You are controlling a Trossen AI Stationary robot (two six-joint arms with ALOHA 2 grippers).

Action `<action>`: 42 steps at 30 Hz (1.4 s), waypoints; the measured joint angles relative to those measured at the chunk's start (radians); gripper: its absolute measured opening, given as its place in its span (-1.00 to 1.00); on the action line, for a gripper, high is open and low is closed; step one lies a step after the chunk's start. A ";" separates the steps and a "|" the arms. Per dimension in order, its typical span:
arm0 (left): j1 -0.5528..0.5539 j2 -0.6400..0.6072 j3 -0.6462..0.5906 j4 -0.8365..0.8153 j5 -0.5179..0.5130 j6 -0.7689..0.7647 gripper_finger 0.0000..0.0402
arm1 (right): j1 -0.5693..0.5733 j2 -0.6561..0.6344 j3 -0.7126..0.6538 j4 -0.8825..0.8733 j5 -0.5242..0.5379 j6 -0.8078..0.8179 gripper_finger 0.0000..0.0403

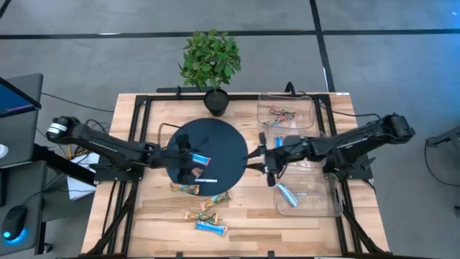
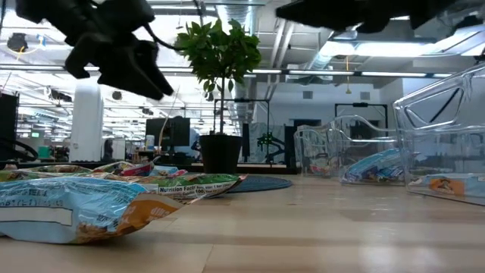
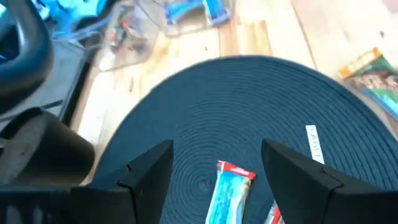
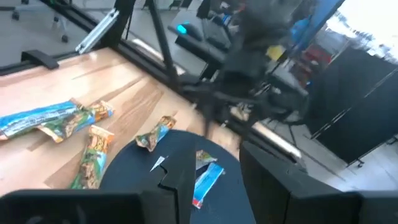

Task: Pick and place Granola Bars by type
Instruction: Put the yellow granola bar into the bottom transparent bin

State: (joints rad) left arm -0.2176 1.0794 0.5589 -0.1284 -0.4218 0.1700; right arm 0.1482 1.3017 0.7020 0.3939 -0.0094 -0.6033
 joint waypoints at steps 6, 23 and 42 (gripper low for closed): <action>-0.001 -0.148 -0.093 0.041 -0.014 0.013 0.20 | -0.012 0.176 0.120 -0.052 -0.129 0.124 -0.41; 0.000 -0.218 -0.122 0.028 -0.087 0.010 0.20 | -0.034 0.571 0.368 -0.212 -0.409 0.187 0.00; 0.000 -0.218 -0.122 0.035 -0.112 0.007 0.20 | -0.033 0.805 0.512 -0.180 -0.498 0.287 0.19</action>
State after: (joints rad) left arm -0.2180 0.8616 0.4366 -0.0933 -0.5339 0.1767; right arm 0.1154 2.1072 1.2142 0.2141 -0.5072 -0.3160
